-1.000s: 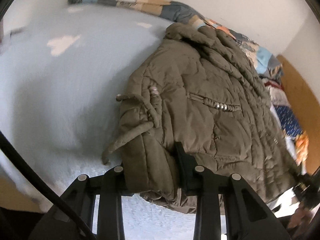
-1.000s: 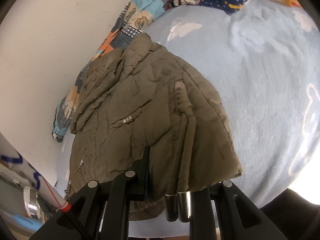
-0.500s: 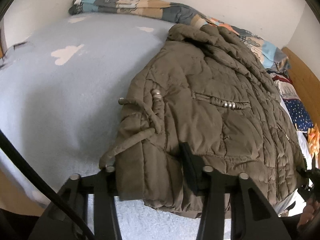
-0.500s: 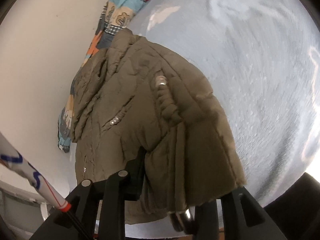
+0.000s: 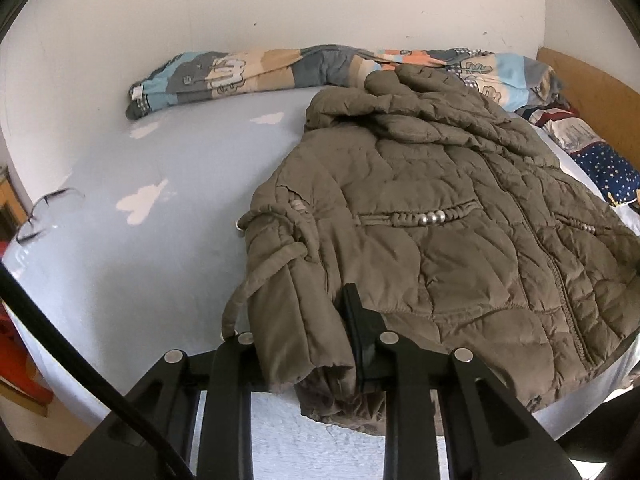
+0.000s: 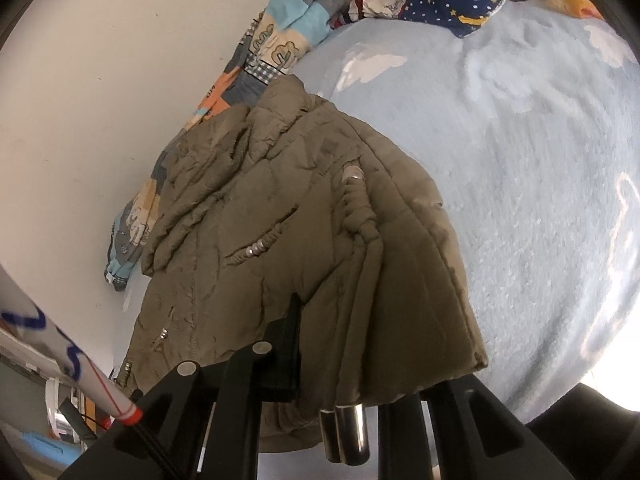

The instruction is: Fold large clothes

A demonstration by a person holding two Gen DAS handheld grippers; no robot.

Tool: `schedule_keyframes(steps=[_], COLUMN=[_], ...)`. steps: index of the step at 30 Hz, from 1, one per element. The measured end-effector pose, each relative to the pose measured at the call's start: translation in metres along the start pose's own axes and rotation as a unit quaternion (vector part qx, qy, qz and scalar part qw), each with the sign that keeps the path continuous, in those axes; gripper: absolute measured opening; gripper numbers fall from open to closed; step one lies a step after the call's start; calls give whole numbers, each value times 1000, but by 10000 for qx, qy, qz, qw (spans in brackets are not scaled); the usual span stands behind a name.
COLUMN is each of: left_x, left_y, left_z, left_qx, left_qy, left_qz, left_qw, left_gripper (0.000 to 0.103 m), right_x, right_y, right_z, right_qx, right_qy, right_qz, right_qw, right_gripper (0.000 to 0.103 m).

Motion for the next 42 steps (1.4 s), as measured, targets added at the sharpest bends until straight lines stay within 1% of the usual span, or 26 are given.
schedule_keyframes(steps=[6, 29, 42], left_x=[-5, -23, -26], left_y=[5, 12, 12], left_z=[-3, -17, -20], left_qx=[152, 307, 337], left_qy=[83, 404, 464], left_qz=[-146, -272, -325], left_qw=[9997, 9983, 9978], left_gripper=[24, 23, 23], right_x=[-4, -13, -14], right_y=[-8, -20, -23], right_z=[-2, -9, -11], right_qx=[-169, -407, -452], right_qy=[80, 267, 295], right_qz=[4, -74, -79], right_qw=[9998, 9988, 9985], right_gripper=[16, 16, 16])
Point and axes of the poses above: each gripper's, at about its wrist camera, not at the fingertips, and x roughly the way its jaws point, y to its right, z to its underside, the point moved 8 cm from there along x, roughly the way its jaws point, and after that the axes turned 3 degrees about -z, right-handed, at the moved point
